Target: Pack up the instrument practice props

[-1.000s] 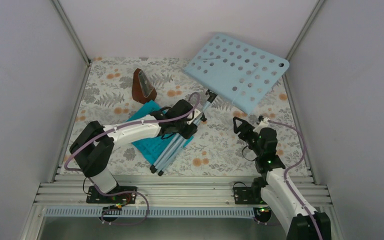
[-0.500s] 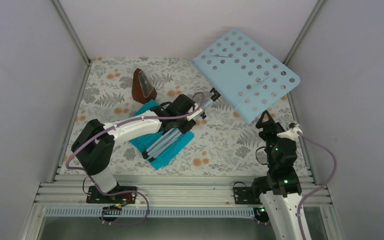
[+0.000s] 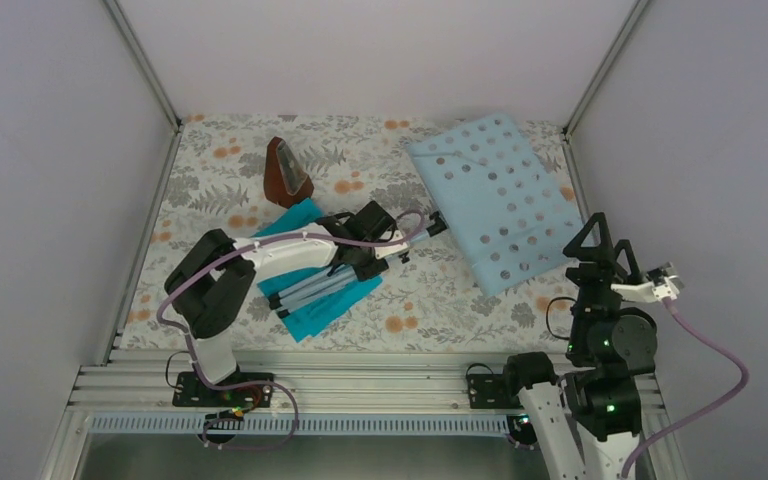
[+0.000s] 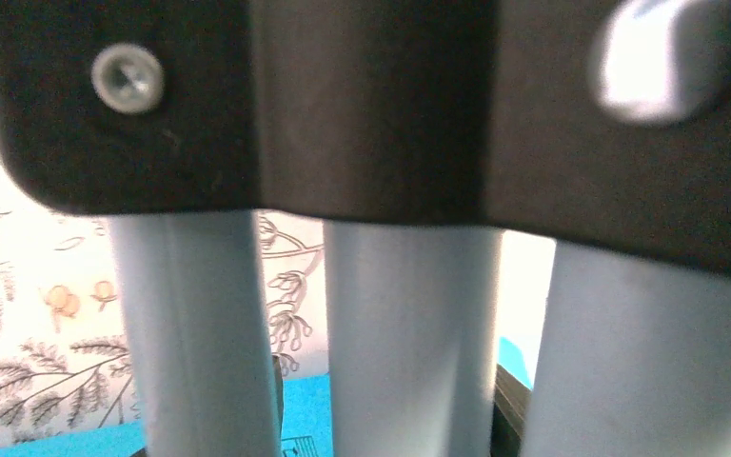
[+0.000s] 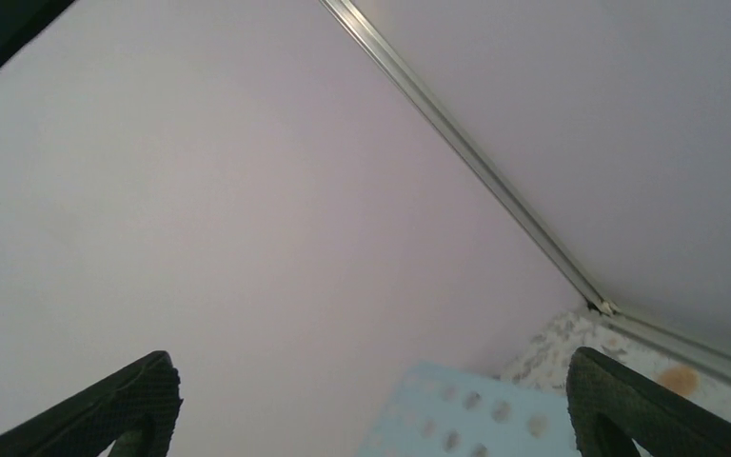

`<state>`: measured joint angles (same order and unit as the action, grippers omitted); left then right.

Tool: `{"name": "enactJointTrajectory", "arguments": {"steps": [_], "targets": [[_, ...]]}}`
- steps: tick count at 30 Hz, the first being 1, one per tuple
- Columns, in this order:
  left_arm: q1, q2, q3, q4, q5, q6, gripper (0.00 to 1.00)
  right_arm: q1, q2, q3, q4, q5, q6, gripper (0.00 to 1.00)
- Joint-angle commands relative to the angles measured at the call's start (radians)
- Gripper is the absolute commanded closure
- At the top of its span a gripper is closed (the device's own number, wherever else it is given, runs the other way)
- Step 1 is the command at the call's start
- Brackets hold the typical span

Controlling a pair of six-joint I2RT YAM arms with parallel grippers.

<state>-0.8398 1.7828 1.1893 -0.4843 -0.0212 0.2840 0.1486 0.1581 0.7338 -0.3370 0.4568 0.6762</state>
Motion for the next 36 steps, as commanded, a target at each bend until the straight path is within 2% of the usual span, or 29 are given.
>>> {"name": "enactJointTrajectory", "arguments": {"steps": [1, 9, 19, 24, 26, 27, 36], "targets": [[-0.023, -0.018, 0.121, 0.220, 0.070, 0.066, 0.98, -0.002, 0.028, 0.044, 0.025, -0.031, -0.071, 0.04], [-0.082, 0.127, 0.236, 0.154, -0.024, 0.111, 0.98, -0.002, 0.214, 0.090, 0.021, -0.215, -0.150, 0.03], [-0.114, 0.229, 0.325, 0.044, -0.059, 0.161, 0.97, -0.001, 0.239, 0.019, 0.060, -0.297, -0.135, 0.03], [-0.132, 0.285, 0.368, 0.003, -0.105, 0.163, 0.82, -0.002, 0.242, 0.000, 0.059, -0.304, -0.127, 0.02], [-0.137, 0.294, 0.374, 0.006, -0.120, 0.159, 0.70, -0.002, 0.241, -0.005, 0.061, -0.302, -0.128, 0.02], [-0.139, 0.297, 0.376, 0.008, -0.126, 0.158, 0.66, -0.003, 0.239, -0.007, 0.061, -0.301, -0.127, 0.02], [-0.158, 0.305, 0.379, 0.006, -0.138, 0.162, 0.51, -0.002, 0.226, -0.030, 0.069, -0.296, -0.119, 0.02]]}}
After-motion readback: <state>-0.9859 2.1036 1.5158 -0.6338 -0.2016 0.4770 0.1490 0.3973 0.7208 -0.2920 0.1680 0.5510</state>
